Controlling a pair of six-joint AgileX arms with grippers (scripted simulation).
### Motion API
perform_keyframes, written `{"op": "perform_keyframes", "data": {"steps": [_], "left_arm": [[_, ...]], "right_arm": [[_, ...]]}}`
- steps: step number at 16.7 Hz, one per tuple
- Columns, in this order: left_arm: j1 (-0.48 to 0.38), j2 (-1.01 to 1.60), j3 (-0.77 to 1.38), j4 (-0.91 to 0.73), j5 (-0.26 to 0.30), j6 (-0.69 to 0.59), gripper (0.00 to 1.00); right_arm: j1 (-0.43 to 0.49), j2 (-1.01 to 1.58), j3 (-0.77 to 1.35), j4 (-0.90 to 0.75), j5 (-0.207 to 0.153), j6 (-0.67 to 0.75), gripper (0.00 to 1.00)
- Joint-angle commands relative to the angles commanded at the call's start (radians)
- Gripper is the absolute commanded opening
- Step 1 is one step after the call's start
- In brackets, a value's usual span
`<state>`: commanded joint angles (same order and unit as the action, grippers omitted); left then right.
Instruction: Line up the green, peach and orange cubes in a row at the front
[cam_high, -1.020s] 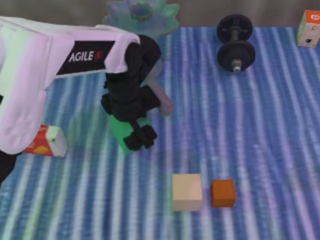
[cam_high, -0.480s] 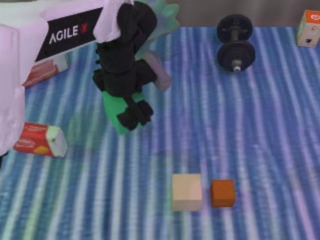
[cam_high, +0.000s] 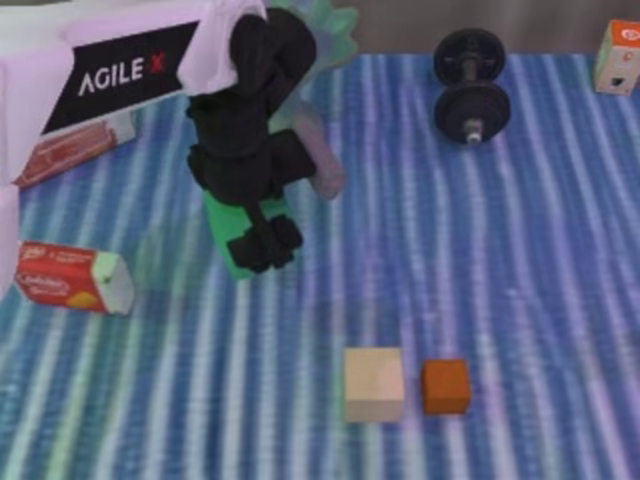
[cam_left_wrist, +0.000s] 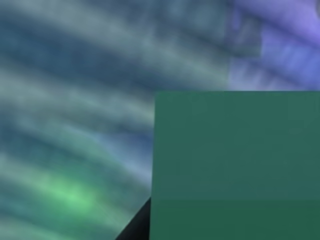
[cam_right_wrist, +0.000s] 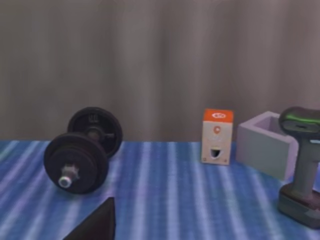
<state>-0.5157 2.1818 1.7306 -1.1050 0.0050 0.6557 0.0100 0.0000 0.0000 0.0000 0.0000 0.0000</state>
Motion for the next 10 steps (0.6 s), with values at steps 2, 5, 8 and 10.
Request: {"op": "perform_keyframes", "data": {"steps": [2, 5, 8, 10], "left_arm": [[-0.022, -0.078, -0.102, 0.023, -0.001, 0.056, 0.00], [-0.061, -0.205, -0.287, 0.059, -0.001, 0.151, 0.00], [-0.097, -0.324, -0.445, 0.094, -0.001, 0.238, 0.00], [-0.113, -0.374, -0.500, 0.110, -0.001, 0.277, 0.00]], "right_arm": [[0.000, 0.000, 0.000, 0.000, 0.000, 0.000, 1.00], [0.000, 0.000, 0.000, 0.000, 0.000, 0.000, 1.00], [0.000, 0.000, 0.000, 0.000, 0.000, 0.000, 1.00], [0.000, 0.000, 0.000, 0.000, 0.000, 0.000, 1.00]]}}
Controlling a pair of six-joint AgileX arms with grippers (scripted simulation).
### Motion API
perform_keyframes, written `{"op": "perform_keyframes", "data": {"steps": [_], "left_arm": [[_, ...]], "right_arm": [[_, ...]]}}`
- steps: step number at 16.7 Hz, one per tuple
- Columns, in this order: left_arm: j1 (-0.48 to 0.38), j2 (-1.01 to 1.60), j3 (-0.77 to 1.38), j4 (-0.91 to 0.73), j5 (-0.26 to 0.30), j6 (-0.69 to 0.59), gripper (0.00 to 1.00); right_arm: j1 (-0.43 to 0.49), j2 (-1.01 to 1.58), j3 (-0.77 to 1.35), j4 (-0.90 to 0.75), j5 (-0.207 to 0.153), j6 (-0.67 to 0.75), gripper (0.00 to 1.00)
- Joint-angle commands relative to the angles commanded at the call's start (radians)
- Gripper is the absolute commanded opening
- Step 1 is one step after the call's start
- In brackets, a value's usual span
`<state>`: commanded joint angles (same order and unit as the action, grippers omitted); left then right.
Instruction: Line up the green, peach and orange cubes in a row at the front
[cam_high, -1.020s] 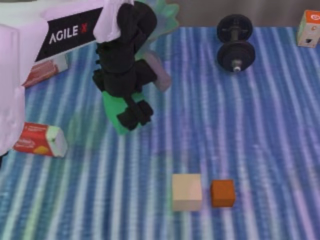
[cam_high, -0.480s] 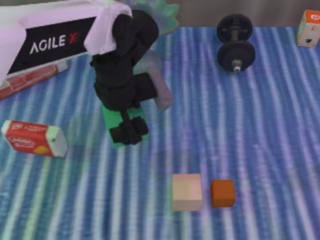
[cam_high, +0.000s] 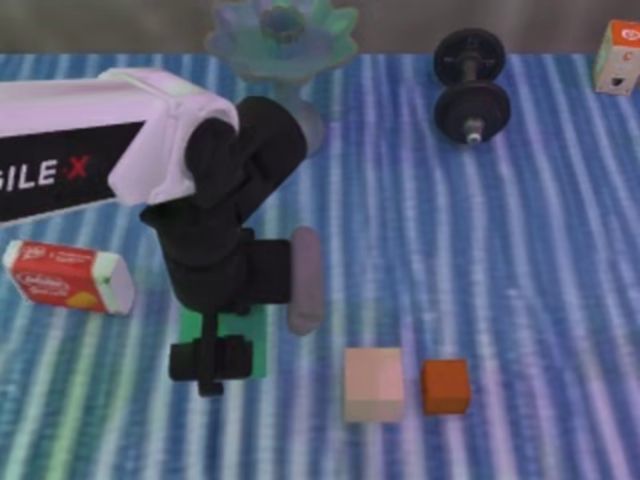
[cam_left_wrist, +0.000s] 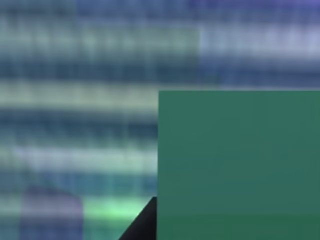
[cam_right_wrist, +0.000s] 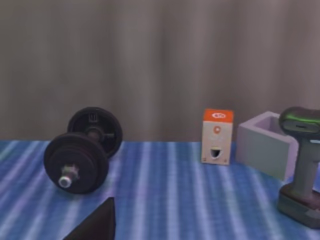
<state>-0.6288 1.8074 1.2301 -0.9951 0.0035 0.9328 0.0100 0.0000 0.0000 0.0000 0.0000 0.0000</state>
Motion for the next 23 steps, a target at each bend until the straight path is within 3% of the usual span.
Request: {"op": "perform_keyframes", "data": {"steps": [7, 14, 19, 23], "left_arm": [[-0.002, -0.002, -0.022, 0.019, -0.001, 0.013, 0.00], [-0.009, 0.108, -0.144, 0.259, 0.000, 0.008, 0.00], [-0.010, 0.116, -0.152, 0.272, 0.001, 0.008, 0.00], [-0.010, 0.116, -0.152, 0.272, 0.001, 0.008, 0.30]], "right_arm": [[0.000, 0.000, 0.000, 0.000, 0.000, 0.000, 1.00], [0.000, 0.000, 0.000, 0.000, 0.000, 0.000, 1.00], [0.000, 0.000, 0.000, 0.000, 0.000, 0.000, 1.00], [0.000, 0.000, 0.000, 0.000, 0.000, 0.000, 1.00]]}}
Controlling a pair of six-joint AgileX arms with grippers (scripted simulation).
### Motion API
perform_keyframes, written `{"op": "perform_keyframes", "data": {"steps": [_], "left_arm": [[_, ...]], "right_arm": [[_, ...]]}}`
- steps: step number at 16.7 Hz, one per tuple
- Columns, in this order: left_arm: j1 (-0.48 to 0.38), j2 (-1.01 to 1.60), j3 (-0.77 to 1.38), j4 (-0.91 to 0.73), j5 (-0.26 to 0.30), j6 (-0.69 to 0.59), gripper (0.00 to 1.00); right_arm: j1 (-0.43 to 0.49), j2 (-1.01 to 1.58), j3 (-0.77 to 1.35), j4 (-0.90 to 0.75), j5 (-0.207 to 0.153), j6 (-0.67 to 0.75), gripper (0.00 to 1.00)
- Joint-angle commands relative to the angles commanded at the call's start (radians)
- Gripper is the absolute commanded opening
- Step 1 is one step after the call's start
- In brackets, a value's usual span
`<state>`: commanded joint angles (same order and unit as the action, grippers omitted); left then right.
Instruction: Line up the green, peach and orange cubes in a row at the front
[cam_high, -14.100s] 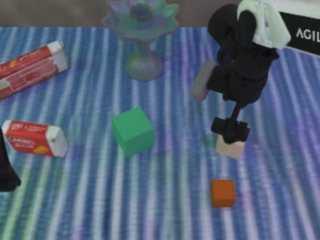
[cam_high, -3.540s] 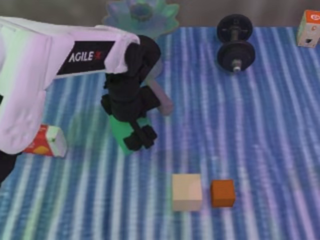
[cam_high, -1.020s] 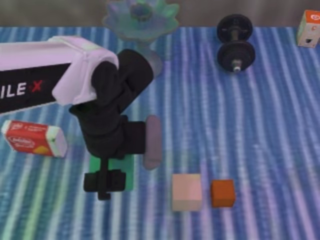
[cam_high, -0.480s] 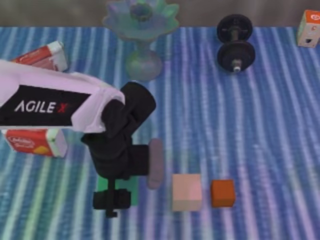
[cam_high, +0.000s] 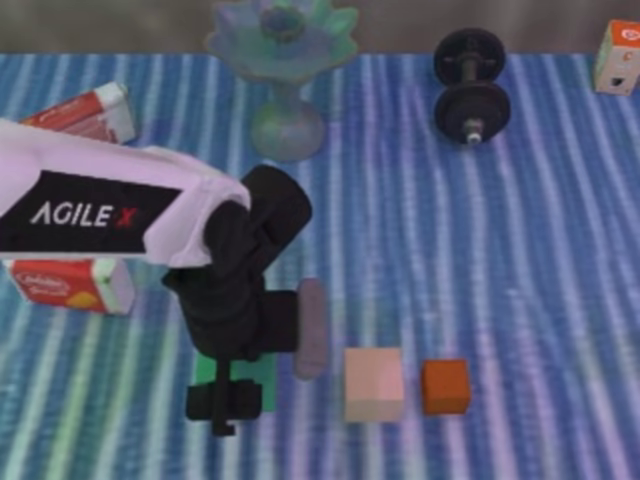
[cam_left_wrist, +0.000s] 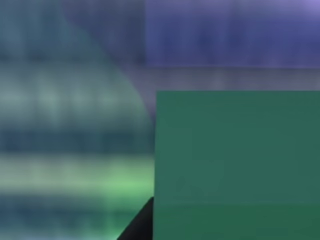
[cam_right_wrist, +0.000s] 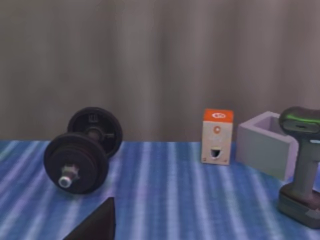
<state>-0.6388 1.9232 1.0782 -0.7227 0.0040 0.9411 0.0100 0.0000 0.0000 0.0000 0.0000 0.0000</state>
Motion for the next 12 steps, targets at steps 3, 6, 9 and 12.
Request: {"op": "perform_keyframes", "data": {"steps": [3, 6, 9, 12], "left_arm": [[0.000, 0.000, 0.000, 0.000, 0.000, 0.000, 0.53], [0.000, 0.000, 0.000, 0.000, 0.000, 0.000, 0.75], [0.000, 0.000, 0.000, 0.000, 0.000, 0.000, 0.98], [0.000, 0.000, 0.000, 0.000, 0.000, 0.000, 1.00]], "right_arm": [[0.000, 0.000, 0.000, 0.000, 0.000, 0.000, 1.00], [0.000, 0.000, 0.000, 0.000, 0.000, 0.000, 1.00], [0.000, 0.000, 0.000, 0.000, 0.000, 0.000, 1.00], [0.000, 0.000, 0.000, 0.000, 0.000, 0.000, 1.00]]}}
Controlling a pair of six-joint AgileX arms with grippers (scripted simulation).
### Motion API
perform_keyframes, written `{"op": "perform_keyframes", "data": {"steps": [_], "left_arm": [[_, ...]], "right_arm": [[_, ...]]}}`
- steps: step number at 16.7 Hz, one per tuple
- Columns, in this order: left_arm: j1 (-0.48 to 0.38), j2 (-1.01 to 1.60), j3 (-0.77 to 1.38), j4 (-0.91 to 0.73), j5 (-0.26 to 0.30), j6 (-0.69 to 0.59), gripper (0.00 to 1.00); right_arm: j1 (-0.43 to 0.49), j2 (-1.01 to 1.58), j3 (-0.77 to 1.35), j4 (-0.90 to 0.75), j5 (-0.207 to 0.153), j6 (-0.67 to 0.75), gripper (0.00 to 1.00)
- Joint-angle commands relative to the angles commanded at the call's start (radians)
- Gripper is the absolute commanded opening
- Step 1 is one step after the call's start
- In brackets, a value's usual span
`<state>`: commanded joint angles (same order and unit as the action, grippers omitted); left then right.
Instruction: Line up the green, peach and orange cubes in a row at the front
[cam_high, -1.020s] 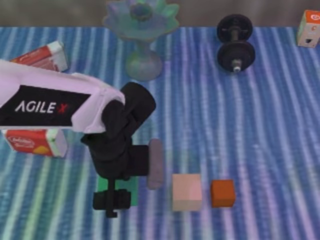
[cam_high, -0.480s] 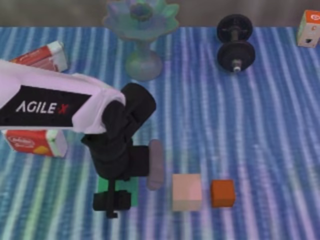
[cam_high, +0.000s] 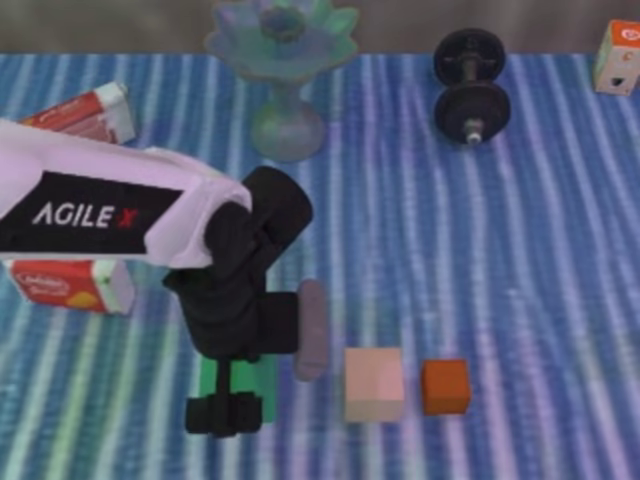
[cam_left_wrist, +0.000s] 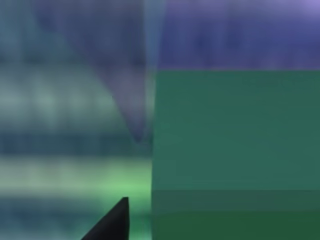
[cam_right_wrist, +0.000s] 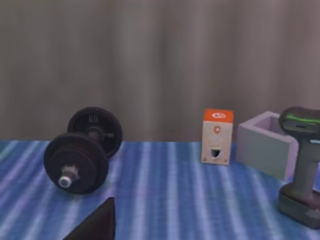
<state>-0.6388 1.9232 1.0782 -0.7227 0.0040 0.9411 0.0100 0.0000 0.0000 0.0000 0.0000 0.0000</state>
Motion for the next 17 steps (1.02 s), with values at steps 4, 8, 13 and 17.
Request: {"op": "perform_keyframes", "data": {"steps": [4, 8, 13, 17], "left_arm": [[0.000, 0.000, 0.000, 0.000, 0.000, 0.000, 1.00], [0.001, -0.008, 0.013, -0.017, 0.000, 0.003, 1.00], [0.014, -0.084, 0.108, -0.205, -0.001, 0.000, 1.00], [0.021, -0.124, 0.147, -0.270, -0.001, -0.003, 1.00]], "right_arm": [[0.000, 0.000, 0.000, 0.000, 0.000, 0.000, 1.00], [0.000, 0.000, 0.000, 0.000, 0.000, 0.000, 1.00], [0.000, 0.000, 0.000, 0.000, 0.000, 0.000, 1.00], [0.000, 0.000, 0.000, 0.000, 0.000, 0.000, 1.00]]}}
